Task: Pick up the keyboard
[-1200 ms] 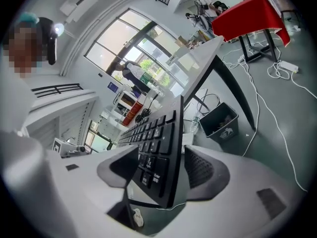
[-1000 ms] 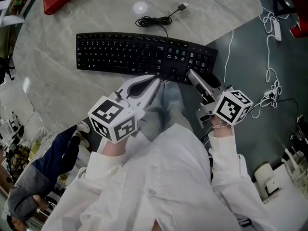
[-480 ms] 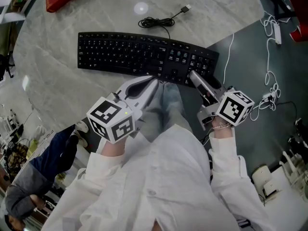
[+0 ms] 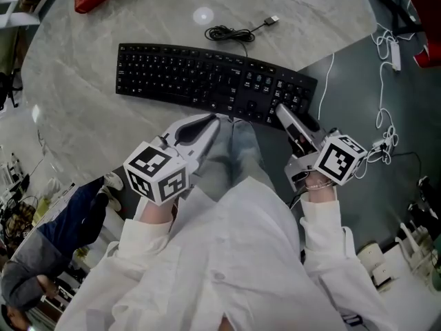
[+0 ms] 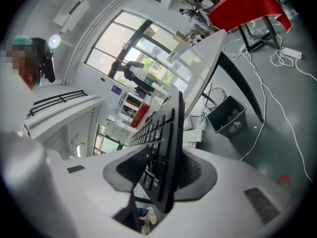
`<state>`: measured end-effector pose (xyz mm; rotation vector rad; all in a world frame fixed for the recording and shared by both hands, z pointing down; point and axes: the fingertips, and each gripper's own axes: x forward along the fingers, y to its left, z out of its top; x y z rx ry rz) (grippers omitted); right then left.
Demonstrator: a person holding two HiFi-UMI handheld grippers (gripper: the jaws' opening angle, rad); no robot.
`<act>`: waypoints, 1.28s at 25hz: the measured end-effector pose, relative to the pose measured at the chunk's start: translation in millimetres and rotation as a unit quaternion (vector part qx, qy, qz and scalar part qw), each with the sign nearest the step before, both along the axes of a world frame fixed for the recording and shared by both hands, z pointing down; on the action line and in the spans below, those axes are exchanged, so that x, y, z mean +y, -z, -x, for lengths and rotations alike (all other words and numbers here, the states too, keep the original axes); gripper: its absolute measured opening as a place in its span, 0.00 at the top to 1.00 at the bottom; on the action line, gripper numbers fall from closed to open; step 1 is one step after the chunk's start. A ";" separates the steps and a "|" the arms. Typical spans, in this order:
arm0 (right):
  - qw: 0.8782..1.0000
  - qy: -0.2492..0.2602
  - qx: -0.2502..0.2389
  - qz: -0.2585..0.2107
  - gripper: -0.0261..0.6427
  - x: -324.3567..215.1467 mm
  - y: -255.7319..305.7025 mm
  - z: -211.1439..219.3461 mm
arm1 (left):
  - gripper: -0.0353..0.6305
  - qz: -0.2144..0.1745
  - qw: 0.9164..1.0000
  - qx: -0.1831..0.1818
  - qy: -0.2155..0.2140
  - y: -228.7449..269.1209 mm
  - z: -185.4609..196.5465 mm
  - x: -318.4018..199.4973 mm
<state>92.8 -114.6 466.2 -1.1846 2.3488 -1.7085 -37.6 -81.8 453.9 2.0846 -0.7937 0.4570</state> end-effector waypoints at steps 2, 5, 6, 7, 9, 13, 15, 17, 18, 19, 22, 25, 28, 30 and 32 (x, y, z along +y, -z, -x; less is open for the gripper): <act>1.000 0.001 -0.002 0.000 0.70 1.0 3.5 -0.1 | 0.91 0.003 1.000 0.001 0.006 -0.4 4.2 1.0; 1.000 0.003 0.001 -0.001 0.70 1.8 9.2 0.5 | 0.91 0.008 1.000 0.001 0.019 -1.5 10.3 1.9; 1.000 0.004 0.002 -0.001 0.70 1.9 10.6 0.5 | 0.91 0.010 1.000 -0.002 0.025 -2.9 13.0 2.1; 1.000 0.004 0.003 0.000 0.71 2.0 11.9 0.5 | 0.91 0.013 0.999 -0.005 0.033 -4.5 15.8 2.0; 1.000 0.006 0.004 0.000 0.71 2.1 14.5 1.0 | 0.89 0.023 0.999 -0.001 0.049 -7.3 20.2 1.9; 1.000 0.008 0.010 0.003 0.71 2.6 19.7 2.1 | 0.71 0.052 0.995 0.030 0.081 -9.4 26.4 1.2; 1.000 0.012 0.013 0.005 0.71 3.8 24.7 2.9 | 0.70 0.060 0.993 0.048 0.092 -7.9 28.2 1.0; 1.000 0.018 0.015 0.006 0.71 4.5 29.9 3.4 | 0.64 0.065 0.992 0.059 0.089 -7.3 27.4 1.2; 1.000 0.019 0.016 0.007 0.72 5.0 31.6 3.3 | 0.61 0.067 0.992 0.061 0.086 -7.6 27.1 1.1; 1.000 0.021 0.016 0.009 0.72 5.9 32.9 3.5 | 0.59 0.068 0.992 0.062 0.085 -8.2 27.1 0.8; 1.000 0.025 0.014 0.013 0.73 7.4 34.8 5.3 | 0.56 0.070 0.990 0.079 0.096 -10.0 28.5 -5.2; 0.999 0.024 0.016 0.019 0.74 7.3 35.3 5.0 | 0.56 0.070 0.981 0.118 0.137 -9.3 34.2 -19.8; 0.999 0.022 0.019 0.023 0.74 6.9 38.1 5.1 | 0.55 0.074 0.968 0.162 0.175 -6.2 41.4 -31.6; 0.999 0.027 0.022 0.015 0.74 5.2 43.1 6.4 | 0.54 0.086 0.959 0.187 0.197 -6.7 46.5 -35.9; 0.999 0.030 0.023 0.012 0.74 3.9 46.7 7.4 | 0.53 0.109 0.946 0.214 0.220 -8.6 50.0 -36.9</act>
